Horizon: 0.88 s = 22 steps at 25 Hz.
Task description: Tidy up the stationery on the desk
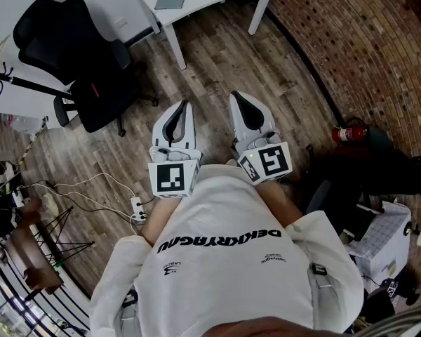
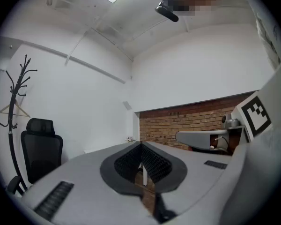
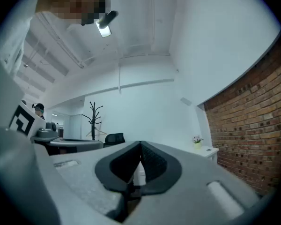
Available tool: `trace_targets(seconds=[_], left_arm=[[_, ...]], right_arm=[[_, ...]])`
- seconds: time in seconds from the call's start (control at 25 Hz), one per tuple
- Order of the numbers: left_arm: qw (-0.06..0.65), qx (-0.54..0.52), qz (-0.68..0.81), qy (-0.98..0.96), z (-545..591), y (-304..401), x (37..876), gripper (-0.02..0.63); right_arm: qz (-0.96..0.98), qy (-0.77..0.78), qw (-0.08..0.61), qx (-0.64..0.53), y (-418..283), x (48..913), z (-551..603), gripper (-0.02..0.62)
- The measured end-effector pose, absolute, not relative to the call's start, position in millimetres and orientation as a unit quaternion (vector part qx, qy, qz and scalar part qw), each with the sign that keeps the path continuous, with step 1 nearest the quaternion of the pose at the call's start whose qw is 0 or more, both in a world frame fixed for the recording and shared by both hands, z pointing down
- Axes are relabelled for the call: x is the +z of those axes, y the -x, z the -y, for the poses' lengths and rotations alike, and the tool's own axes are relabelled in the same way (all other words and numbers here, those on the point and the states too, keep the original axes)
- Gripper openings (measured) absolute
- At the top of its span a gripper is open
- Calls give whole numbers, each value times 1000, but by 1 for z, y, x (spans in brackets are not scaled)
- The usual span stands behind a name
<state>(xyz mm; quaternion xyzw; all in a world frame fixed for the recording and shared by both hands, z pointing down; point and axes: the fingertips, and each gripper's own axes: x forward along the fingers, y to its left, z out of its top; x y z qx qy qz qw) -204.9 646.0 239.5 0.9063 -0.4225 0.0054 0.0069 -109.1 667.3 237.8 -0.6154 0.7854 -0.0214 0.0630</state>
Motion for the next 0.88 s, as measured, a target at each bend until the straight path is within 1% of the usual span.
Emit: trace_targets(seconds=[0.12,0.64,0.88], left_arm=[[-3,6,426,-904,-652,198,244,-2],[3,44,422,-906,-695,140,268,-2],[-2,44,425,-904,-692,131,272,-2]], right_arm=[[-787,612,69,-22,100,237,-671,0],[-785,614,76,-34,45,254,-711,0],[-781,618,75,-38,32,259,-712,0]])
